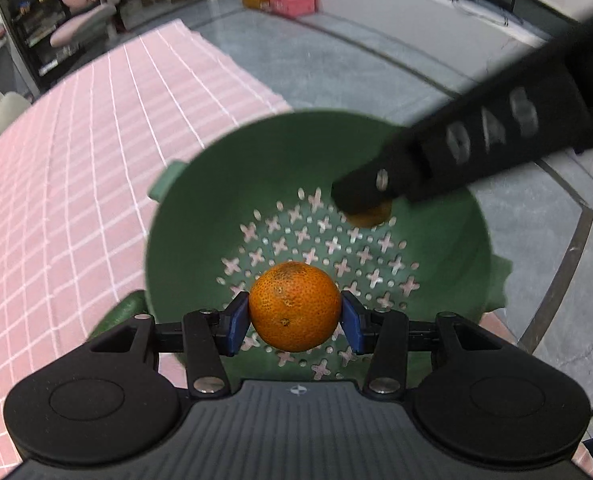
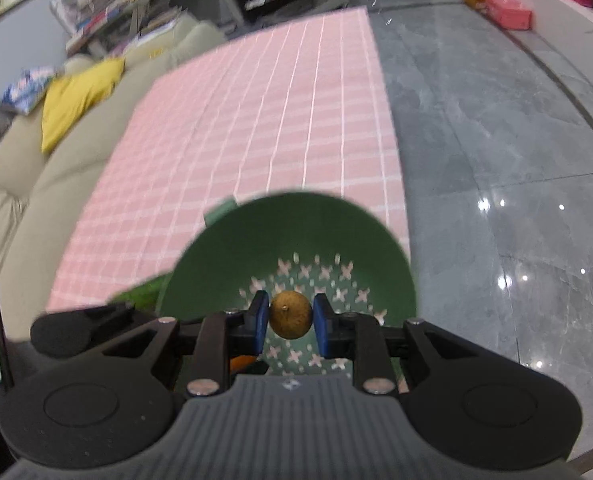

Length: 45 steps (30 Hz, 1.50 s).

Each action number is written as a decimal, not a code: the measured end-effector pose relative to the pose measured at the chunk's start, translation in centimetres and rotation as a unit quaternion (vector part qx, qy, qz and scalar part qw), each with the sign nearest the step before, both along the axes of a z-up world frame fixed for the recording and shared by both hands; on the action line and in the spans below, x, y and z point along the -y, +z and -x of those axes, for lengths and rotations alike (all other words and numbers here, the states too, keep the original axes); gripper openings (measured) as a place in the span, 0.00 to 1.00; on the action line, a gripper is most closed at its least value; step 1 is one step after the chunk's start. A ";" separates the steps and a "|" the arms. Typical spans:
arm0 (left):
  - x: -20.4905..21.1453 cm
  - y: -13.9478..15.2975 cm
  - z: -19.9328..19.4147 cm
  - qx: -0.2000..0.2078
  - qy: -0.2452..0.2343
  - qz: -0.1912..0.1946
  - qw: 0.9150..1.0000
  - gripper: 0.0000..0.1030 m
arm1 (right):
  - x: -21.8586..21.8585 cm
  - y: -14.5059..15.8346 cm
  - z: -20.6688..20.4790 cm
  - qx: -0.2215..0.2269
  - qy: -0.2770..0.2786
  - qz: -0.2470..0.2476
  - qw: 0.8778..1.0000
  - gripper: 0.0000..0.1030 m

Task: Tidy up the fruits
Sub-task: 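Carry the orange into the green colander and open the left tool while the right tool carries the kiwi, then open the right tool to drop the kiwi into the colander while the left tool withdraws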

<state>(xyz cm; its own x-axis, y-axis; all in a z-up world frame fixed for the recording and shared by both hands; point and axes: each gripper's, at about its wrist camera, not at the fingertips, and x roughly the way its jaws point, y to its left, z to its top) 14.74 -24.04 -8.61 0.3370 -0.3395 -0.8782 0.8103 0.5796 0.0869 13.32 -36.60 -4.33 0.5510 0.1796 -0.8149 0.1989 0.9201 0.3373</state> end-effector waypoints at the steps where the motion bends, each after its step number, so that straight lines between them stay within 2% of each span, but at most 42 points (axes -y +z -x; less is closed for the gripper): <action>1: 0.2 -0.3 -0.1 -0.005 -0.001 -0.007 1.000 0.52 | -0.3 -0.5 -0.3 -0.009 0.012 0.002 1.000 0.19; 4: 0.3 -1.2 -0.7 -0.024 -0.001 -0.012 1.000 0.52 | -0.9 -1.7 -0.8 -0.026 0.033 0.011 0.999 0.19; 7: 0.5 -2.0 -0.7 -0.018 -0.012 -0.024 0.999 0.52 | -1.1 -3.0 -1.4 -0.044 0.040 0.012 0.998 0.19; 11: 0.9 -2.9 -0.7 -0.032 -0.017 -0.032 0.999 0.52 | -1.6 -4.6 -2.1 -0.068 0.055 0.016 0.996 0.19; 16: 1.2 -3.5 -0.8 -0.029 -0.016 -0.038 0.999 0.54 | -2.1 -5.3 -2.8 -0.077 0.067 0.038 0.994 0.19; 19: 1.3 -3.4 -0.8 -0.024 -0.018 -0.040 0.999 0.57 | -1.9 -5.4 -3.0 -0.077 0.067 0.036 0.994 0.19; 21: 1.4 -2.9 -0.8 -0.014 -0.018 -0.035 0.999 0.65 | -1.7 -5.4 -3.2 -0.076 0.065 0.036 0.994 0.20; 22: 1.5 -2.6 -0.7 -0.006 -0.018 -0.035 0.999 0.68 | -1.6 -5.3 -3.2 -0.073 0.065 0.034 0.995 0.25; 24: 1.5 -1.8 -0.7 0.001 -0.017 -0.025 1.000 0.76 | -1.5 -4.9 -3.3 -0.062 0.064 0.034 0.995 0.34; 26: 1.4 -0.9 -0.8 -0.003 -0.015 -0.012 1.000 0.77 | -1.3 -4.1 -3.2 -0.048 0.058 0.039 0.996 0.39; 30: 0.2 1.9 -0.5 0.007 -0.006 0.016 1.000 0.77 | -0.7 -1.4 -2.3 0.001 0.034 0.043 0.999 0.39; 33: -2.0 4.7 0.0 0.003 0.015 0.057 0.998 0.77 | -0.4 0.7 -1.2 0.040 0.017 0.047 0.998 0.39; 35: -4.3 6.6 0.7 0.006 0.036 0.088 0.995 0.77 | -0.5 2.0 -0.2 0.063 0.009 0.052 0.997 0.40; 37: -6.9 8.0 1.5 0.010 0.058 0.115 0.992 0.77 | -0.9 3.1 0.9 0.085 0.002 0.061 0.995 0.47; 42: -12.5 10.1 3.4 0.025 0.118 0.150 0.981 0.77 | -3.0 5.1 4.4 0.124 -0.002 0.095 0.988 0.57; 44: -15.4 10.4 4.0 0.031 0.143 0.157 0.977 0.77 | -4.0 5.6 5.7 0.138 -0.001 0.113 0.984 0.69; 45: -16.6 10.5 4.3 0.032 0.156 0.163 0.974 0.77 | -4.8 5.7 6.6 0.144 0.001 0.124 0.982 0.71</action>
